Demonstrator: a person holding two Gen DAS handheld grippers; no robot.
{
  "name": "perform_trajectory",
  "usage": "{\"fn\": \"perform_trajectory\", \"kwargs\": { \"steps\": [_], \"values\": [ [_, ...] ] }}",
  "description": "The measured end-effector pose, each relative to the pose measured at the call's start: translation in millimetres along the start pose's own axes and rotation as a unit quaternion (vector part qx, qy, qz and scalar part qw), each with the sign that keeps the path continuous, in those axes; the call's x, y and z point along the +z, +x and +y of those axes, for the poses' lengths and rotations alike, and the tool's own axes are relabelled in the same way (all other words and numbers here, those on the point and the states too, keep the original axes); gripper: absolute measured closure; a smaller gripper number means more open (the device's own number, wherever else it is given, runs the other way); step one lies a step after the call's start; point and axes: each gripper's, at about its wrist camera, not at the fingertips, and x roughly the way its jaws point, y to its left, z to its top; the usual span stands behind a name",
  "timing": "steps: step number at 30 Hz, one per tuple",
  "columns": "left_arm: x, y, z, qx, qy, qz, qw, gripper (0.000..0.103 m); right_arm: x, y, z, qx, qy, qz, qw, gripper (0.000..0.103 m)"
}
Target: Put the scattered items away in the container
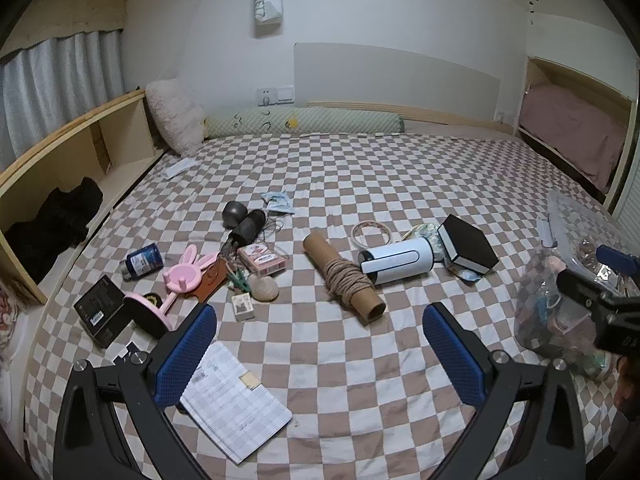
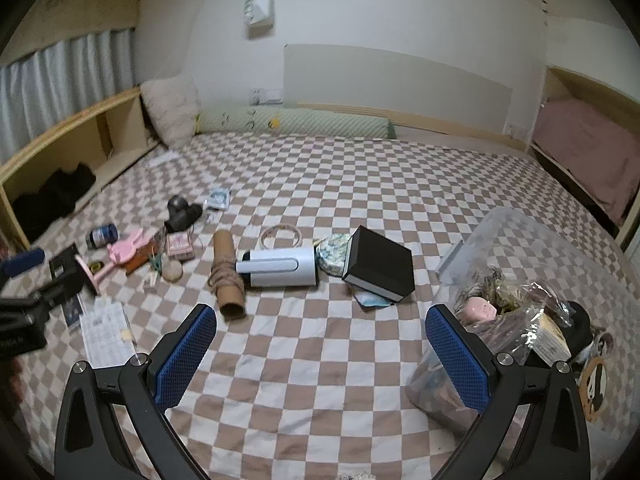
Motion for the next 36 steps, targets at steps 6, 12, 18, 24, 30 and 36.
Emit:
{"fn": "perform_trajectory", "kwargs": {
  "steps": [6, 12, 18, 24, 30, 36],
  "values": [
    [-6, 2, 15, 0.005, -0.015, 0.012, 0.9998, 0.0, -6, 13, 16, 0.007, -0.025, 0.024, 0.999, 0.0],
    [-14, 4, 37, 0.018, -0.027, 0.027, 0.9991, 0.0, -8, 19, 25, 0.016, -0.032, 0.04, 0.999, 0.0],
    [-25, 8, 65, 0.043, -0.037, 0.044, 0.9974, 0.0, -10, 25, 35, 0.025, -0.038, 0.057, 0.997, 0.0],
    [-34, 10, 93, 0.062, -0.054, 0.059, 0.9949, 0.0, -12, 34, 46, 0.053, -0.035, 0.083, 0.995, 0.0],
    [-40, 14, 112, 0.076, -0.062, 0.068, 0.9929, 0.0, -16, 46, 63, 0.103, -0.04, 0.112, 0.988, 0.0],
    [-46, 24, 129, 0.091, -0.067, 0.086, 0.9898, 0.0, -27, 66, 93, 0.154, -0.059, 0.149, 0.975, 0.0]
  ]
}}
